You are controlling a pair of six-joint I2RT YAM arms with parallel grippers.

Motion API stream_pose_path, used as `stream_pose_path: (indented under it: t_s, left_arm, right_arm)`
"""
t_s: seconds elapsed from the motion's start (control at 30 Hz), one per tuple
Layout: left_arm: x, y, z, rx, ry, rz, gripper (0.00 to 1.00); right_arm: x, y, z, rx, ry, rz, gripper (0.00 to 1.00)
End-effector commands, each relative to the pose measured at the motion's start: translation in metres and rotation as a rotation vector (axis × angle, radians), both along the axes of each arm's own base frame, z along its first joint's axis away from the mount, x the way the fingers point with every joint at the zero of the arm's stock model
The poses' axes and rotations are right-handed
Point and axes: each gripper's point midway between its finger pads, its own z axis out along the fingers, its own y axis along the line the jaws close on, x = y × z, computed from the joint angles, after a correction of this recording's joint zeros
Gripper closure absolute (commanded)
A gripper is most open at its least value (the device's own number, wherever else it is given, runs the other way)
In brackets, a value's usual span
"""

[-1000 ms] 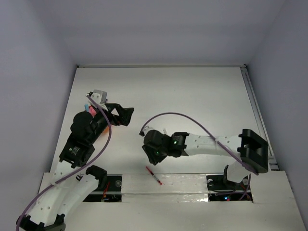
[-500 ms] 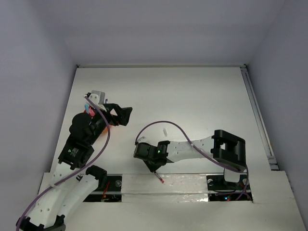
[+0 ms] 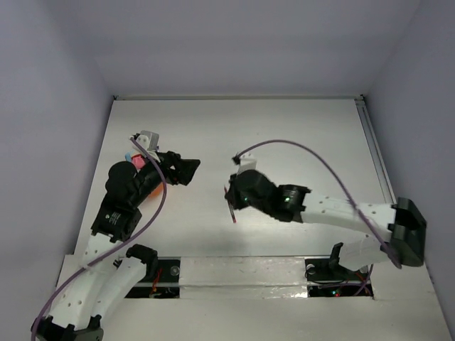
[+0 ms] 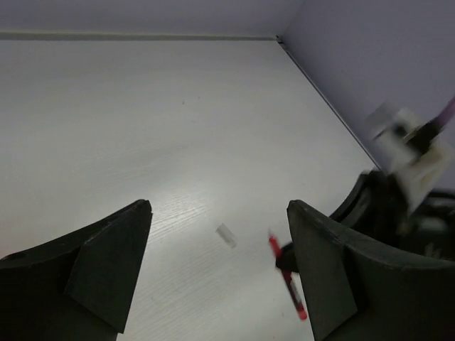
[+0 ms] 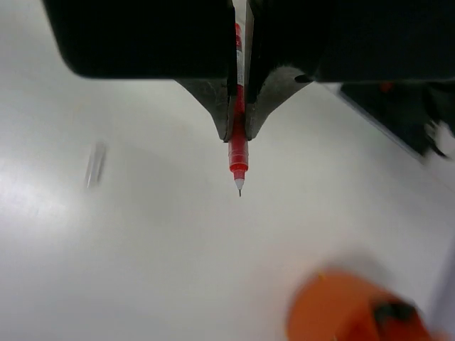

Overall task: Sort the stationery into containers
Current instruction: Pick up the pen from the corner of the board.

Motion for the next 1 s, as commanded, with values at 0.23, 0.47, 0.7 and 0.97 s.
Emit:
stream_pose_path:
  t_s: [0.23, 0.47, 0.7, 0.97]
  left_arm:
    - [-0.032, -0.052, 0.011, -0.144, -0.028, -0.452, 0.31]
    - [-0.040, -0.055, 0.015, -0.146, -0.056, -0.494, 0.33]
    - [-0.038, -0.056, 0.011, -0.145, -0.040, -0.504, 0.50]
    - [-0.037, -0.053, 0.016, -0.137, -0.066, -0.474, 0.84]
  right_arm:
    - [0.068, 0.017, 0.211, 0.594, -0.522, -0.084, 1.00]
    - [0.061, 0.048, 0.235, 0.704, -0.517, 0.017, 1.00]
    - [0.060, 0.047, 0.250, 0.751, -0.537, 0.018, 1.00]
    - [0.053, 0.048, 0.251, 0.777, -0.490, 0.050, 1.00]
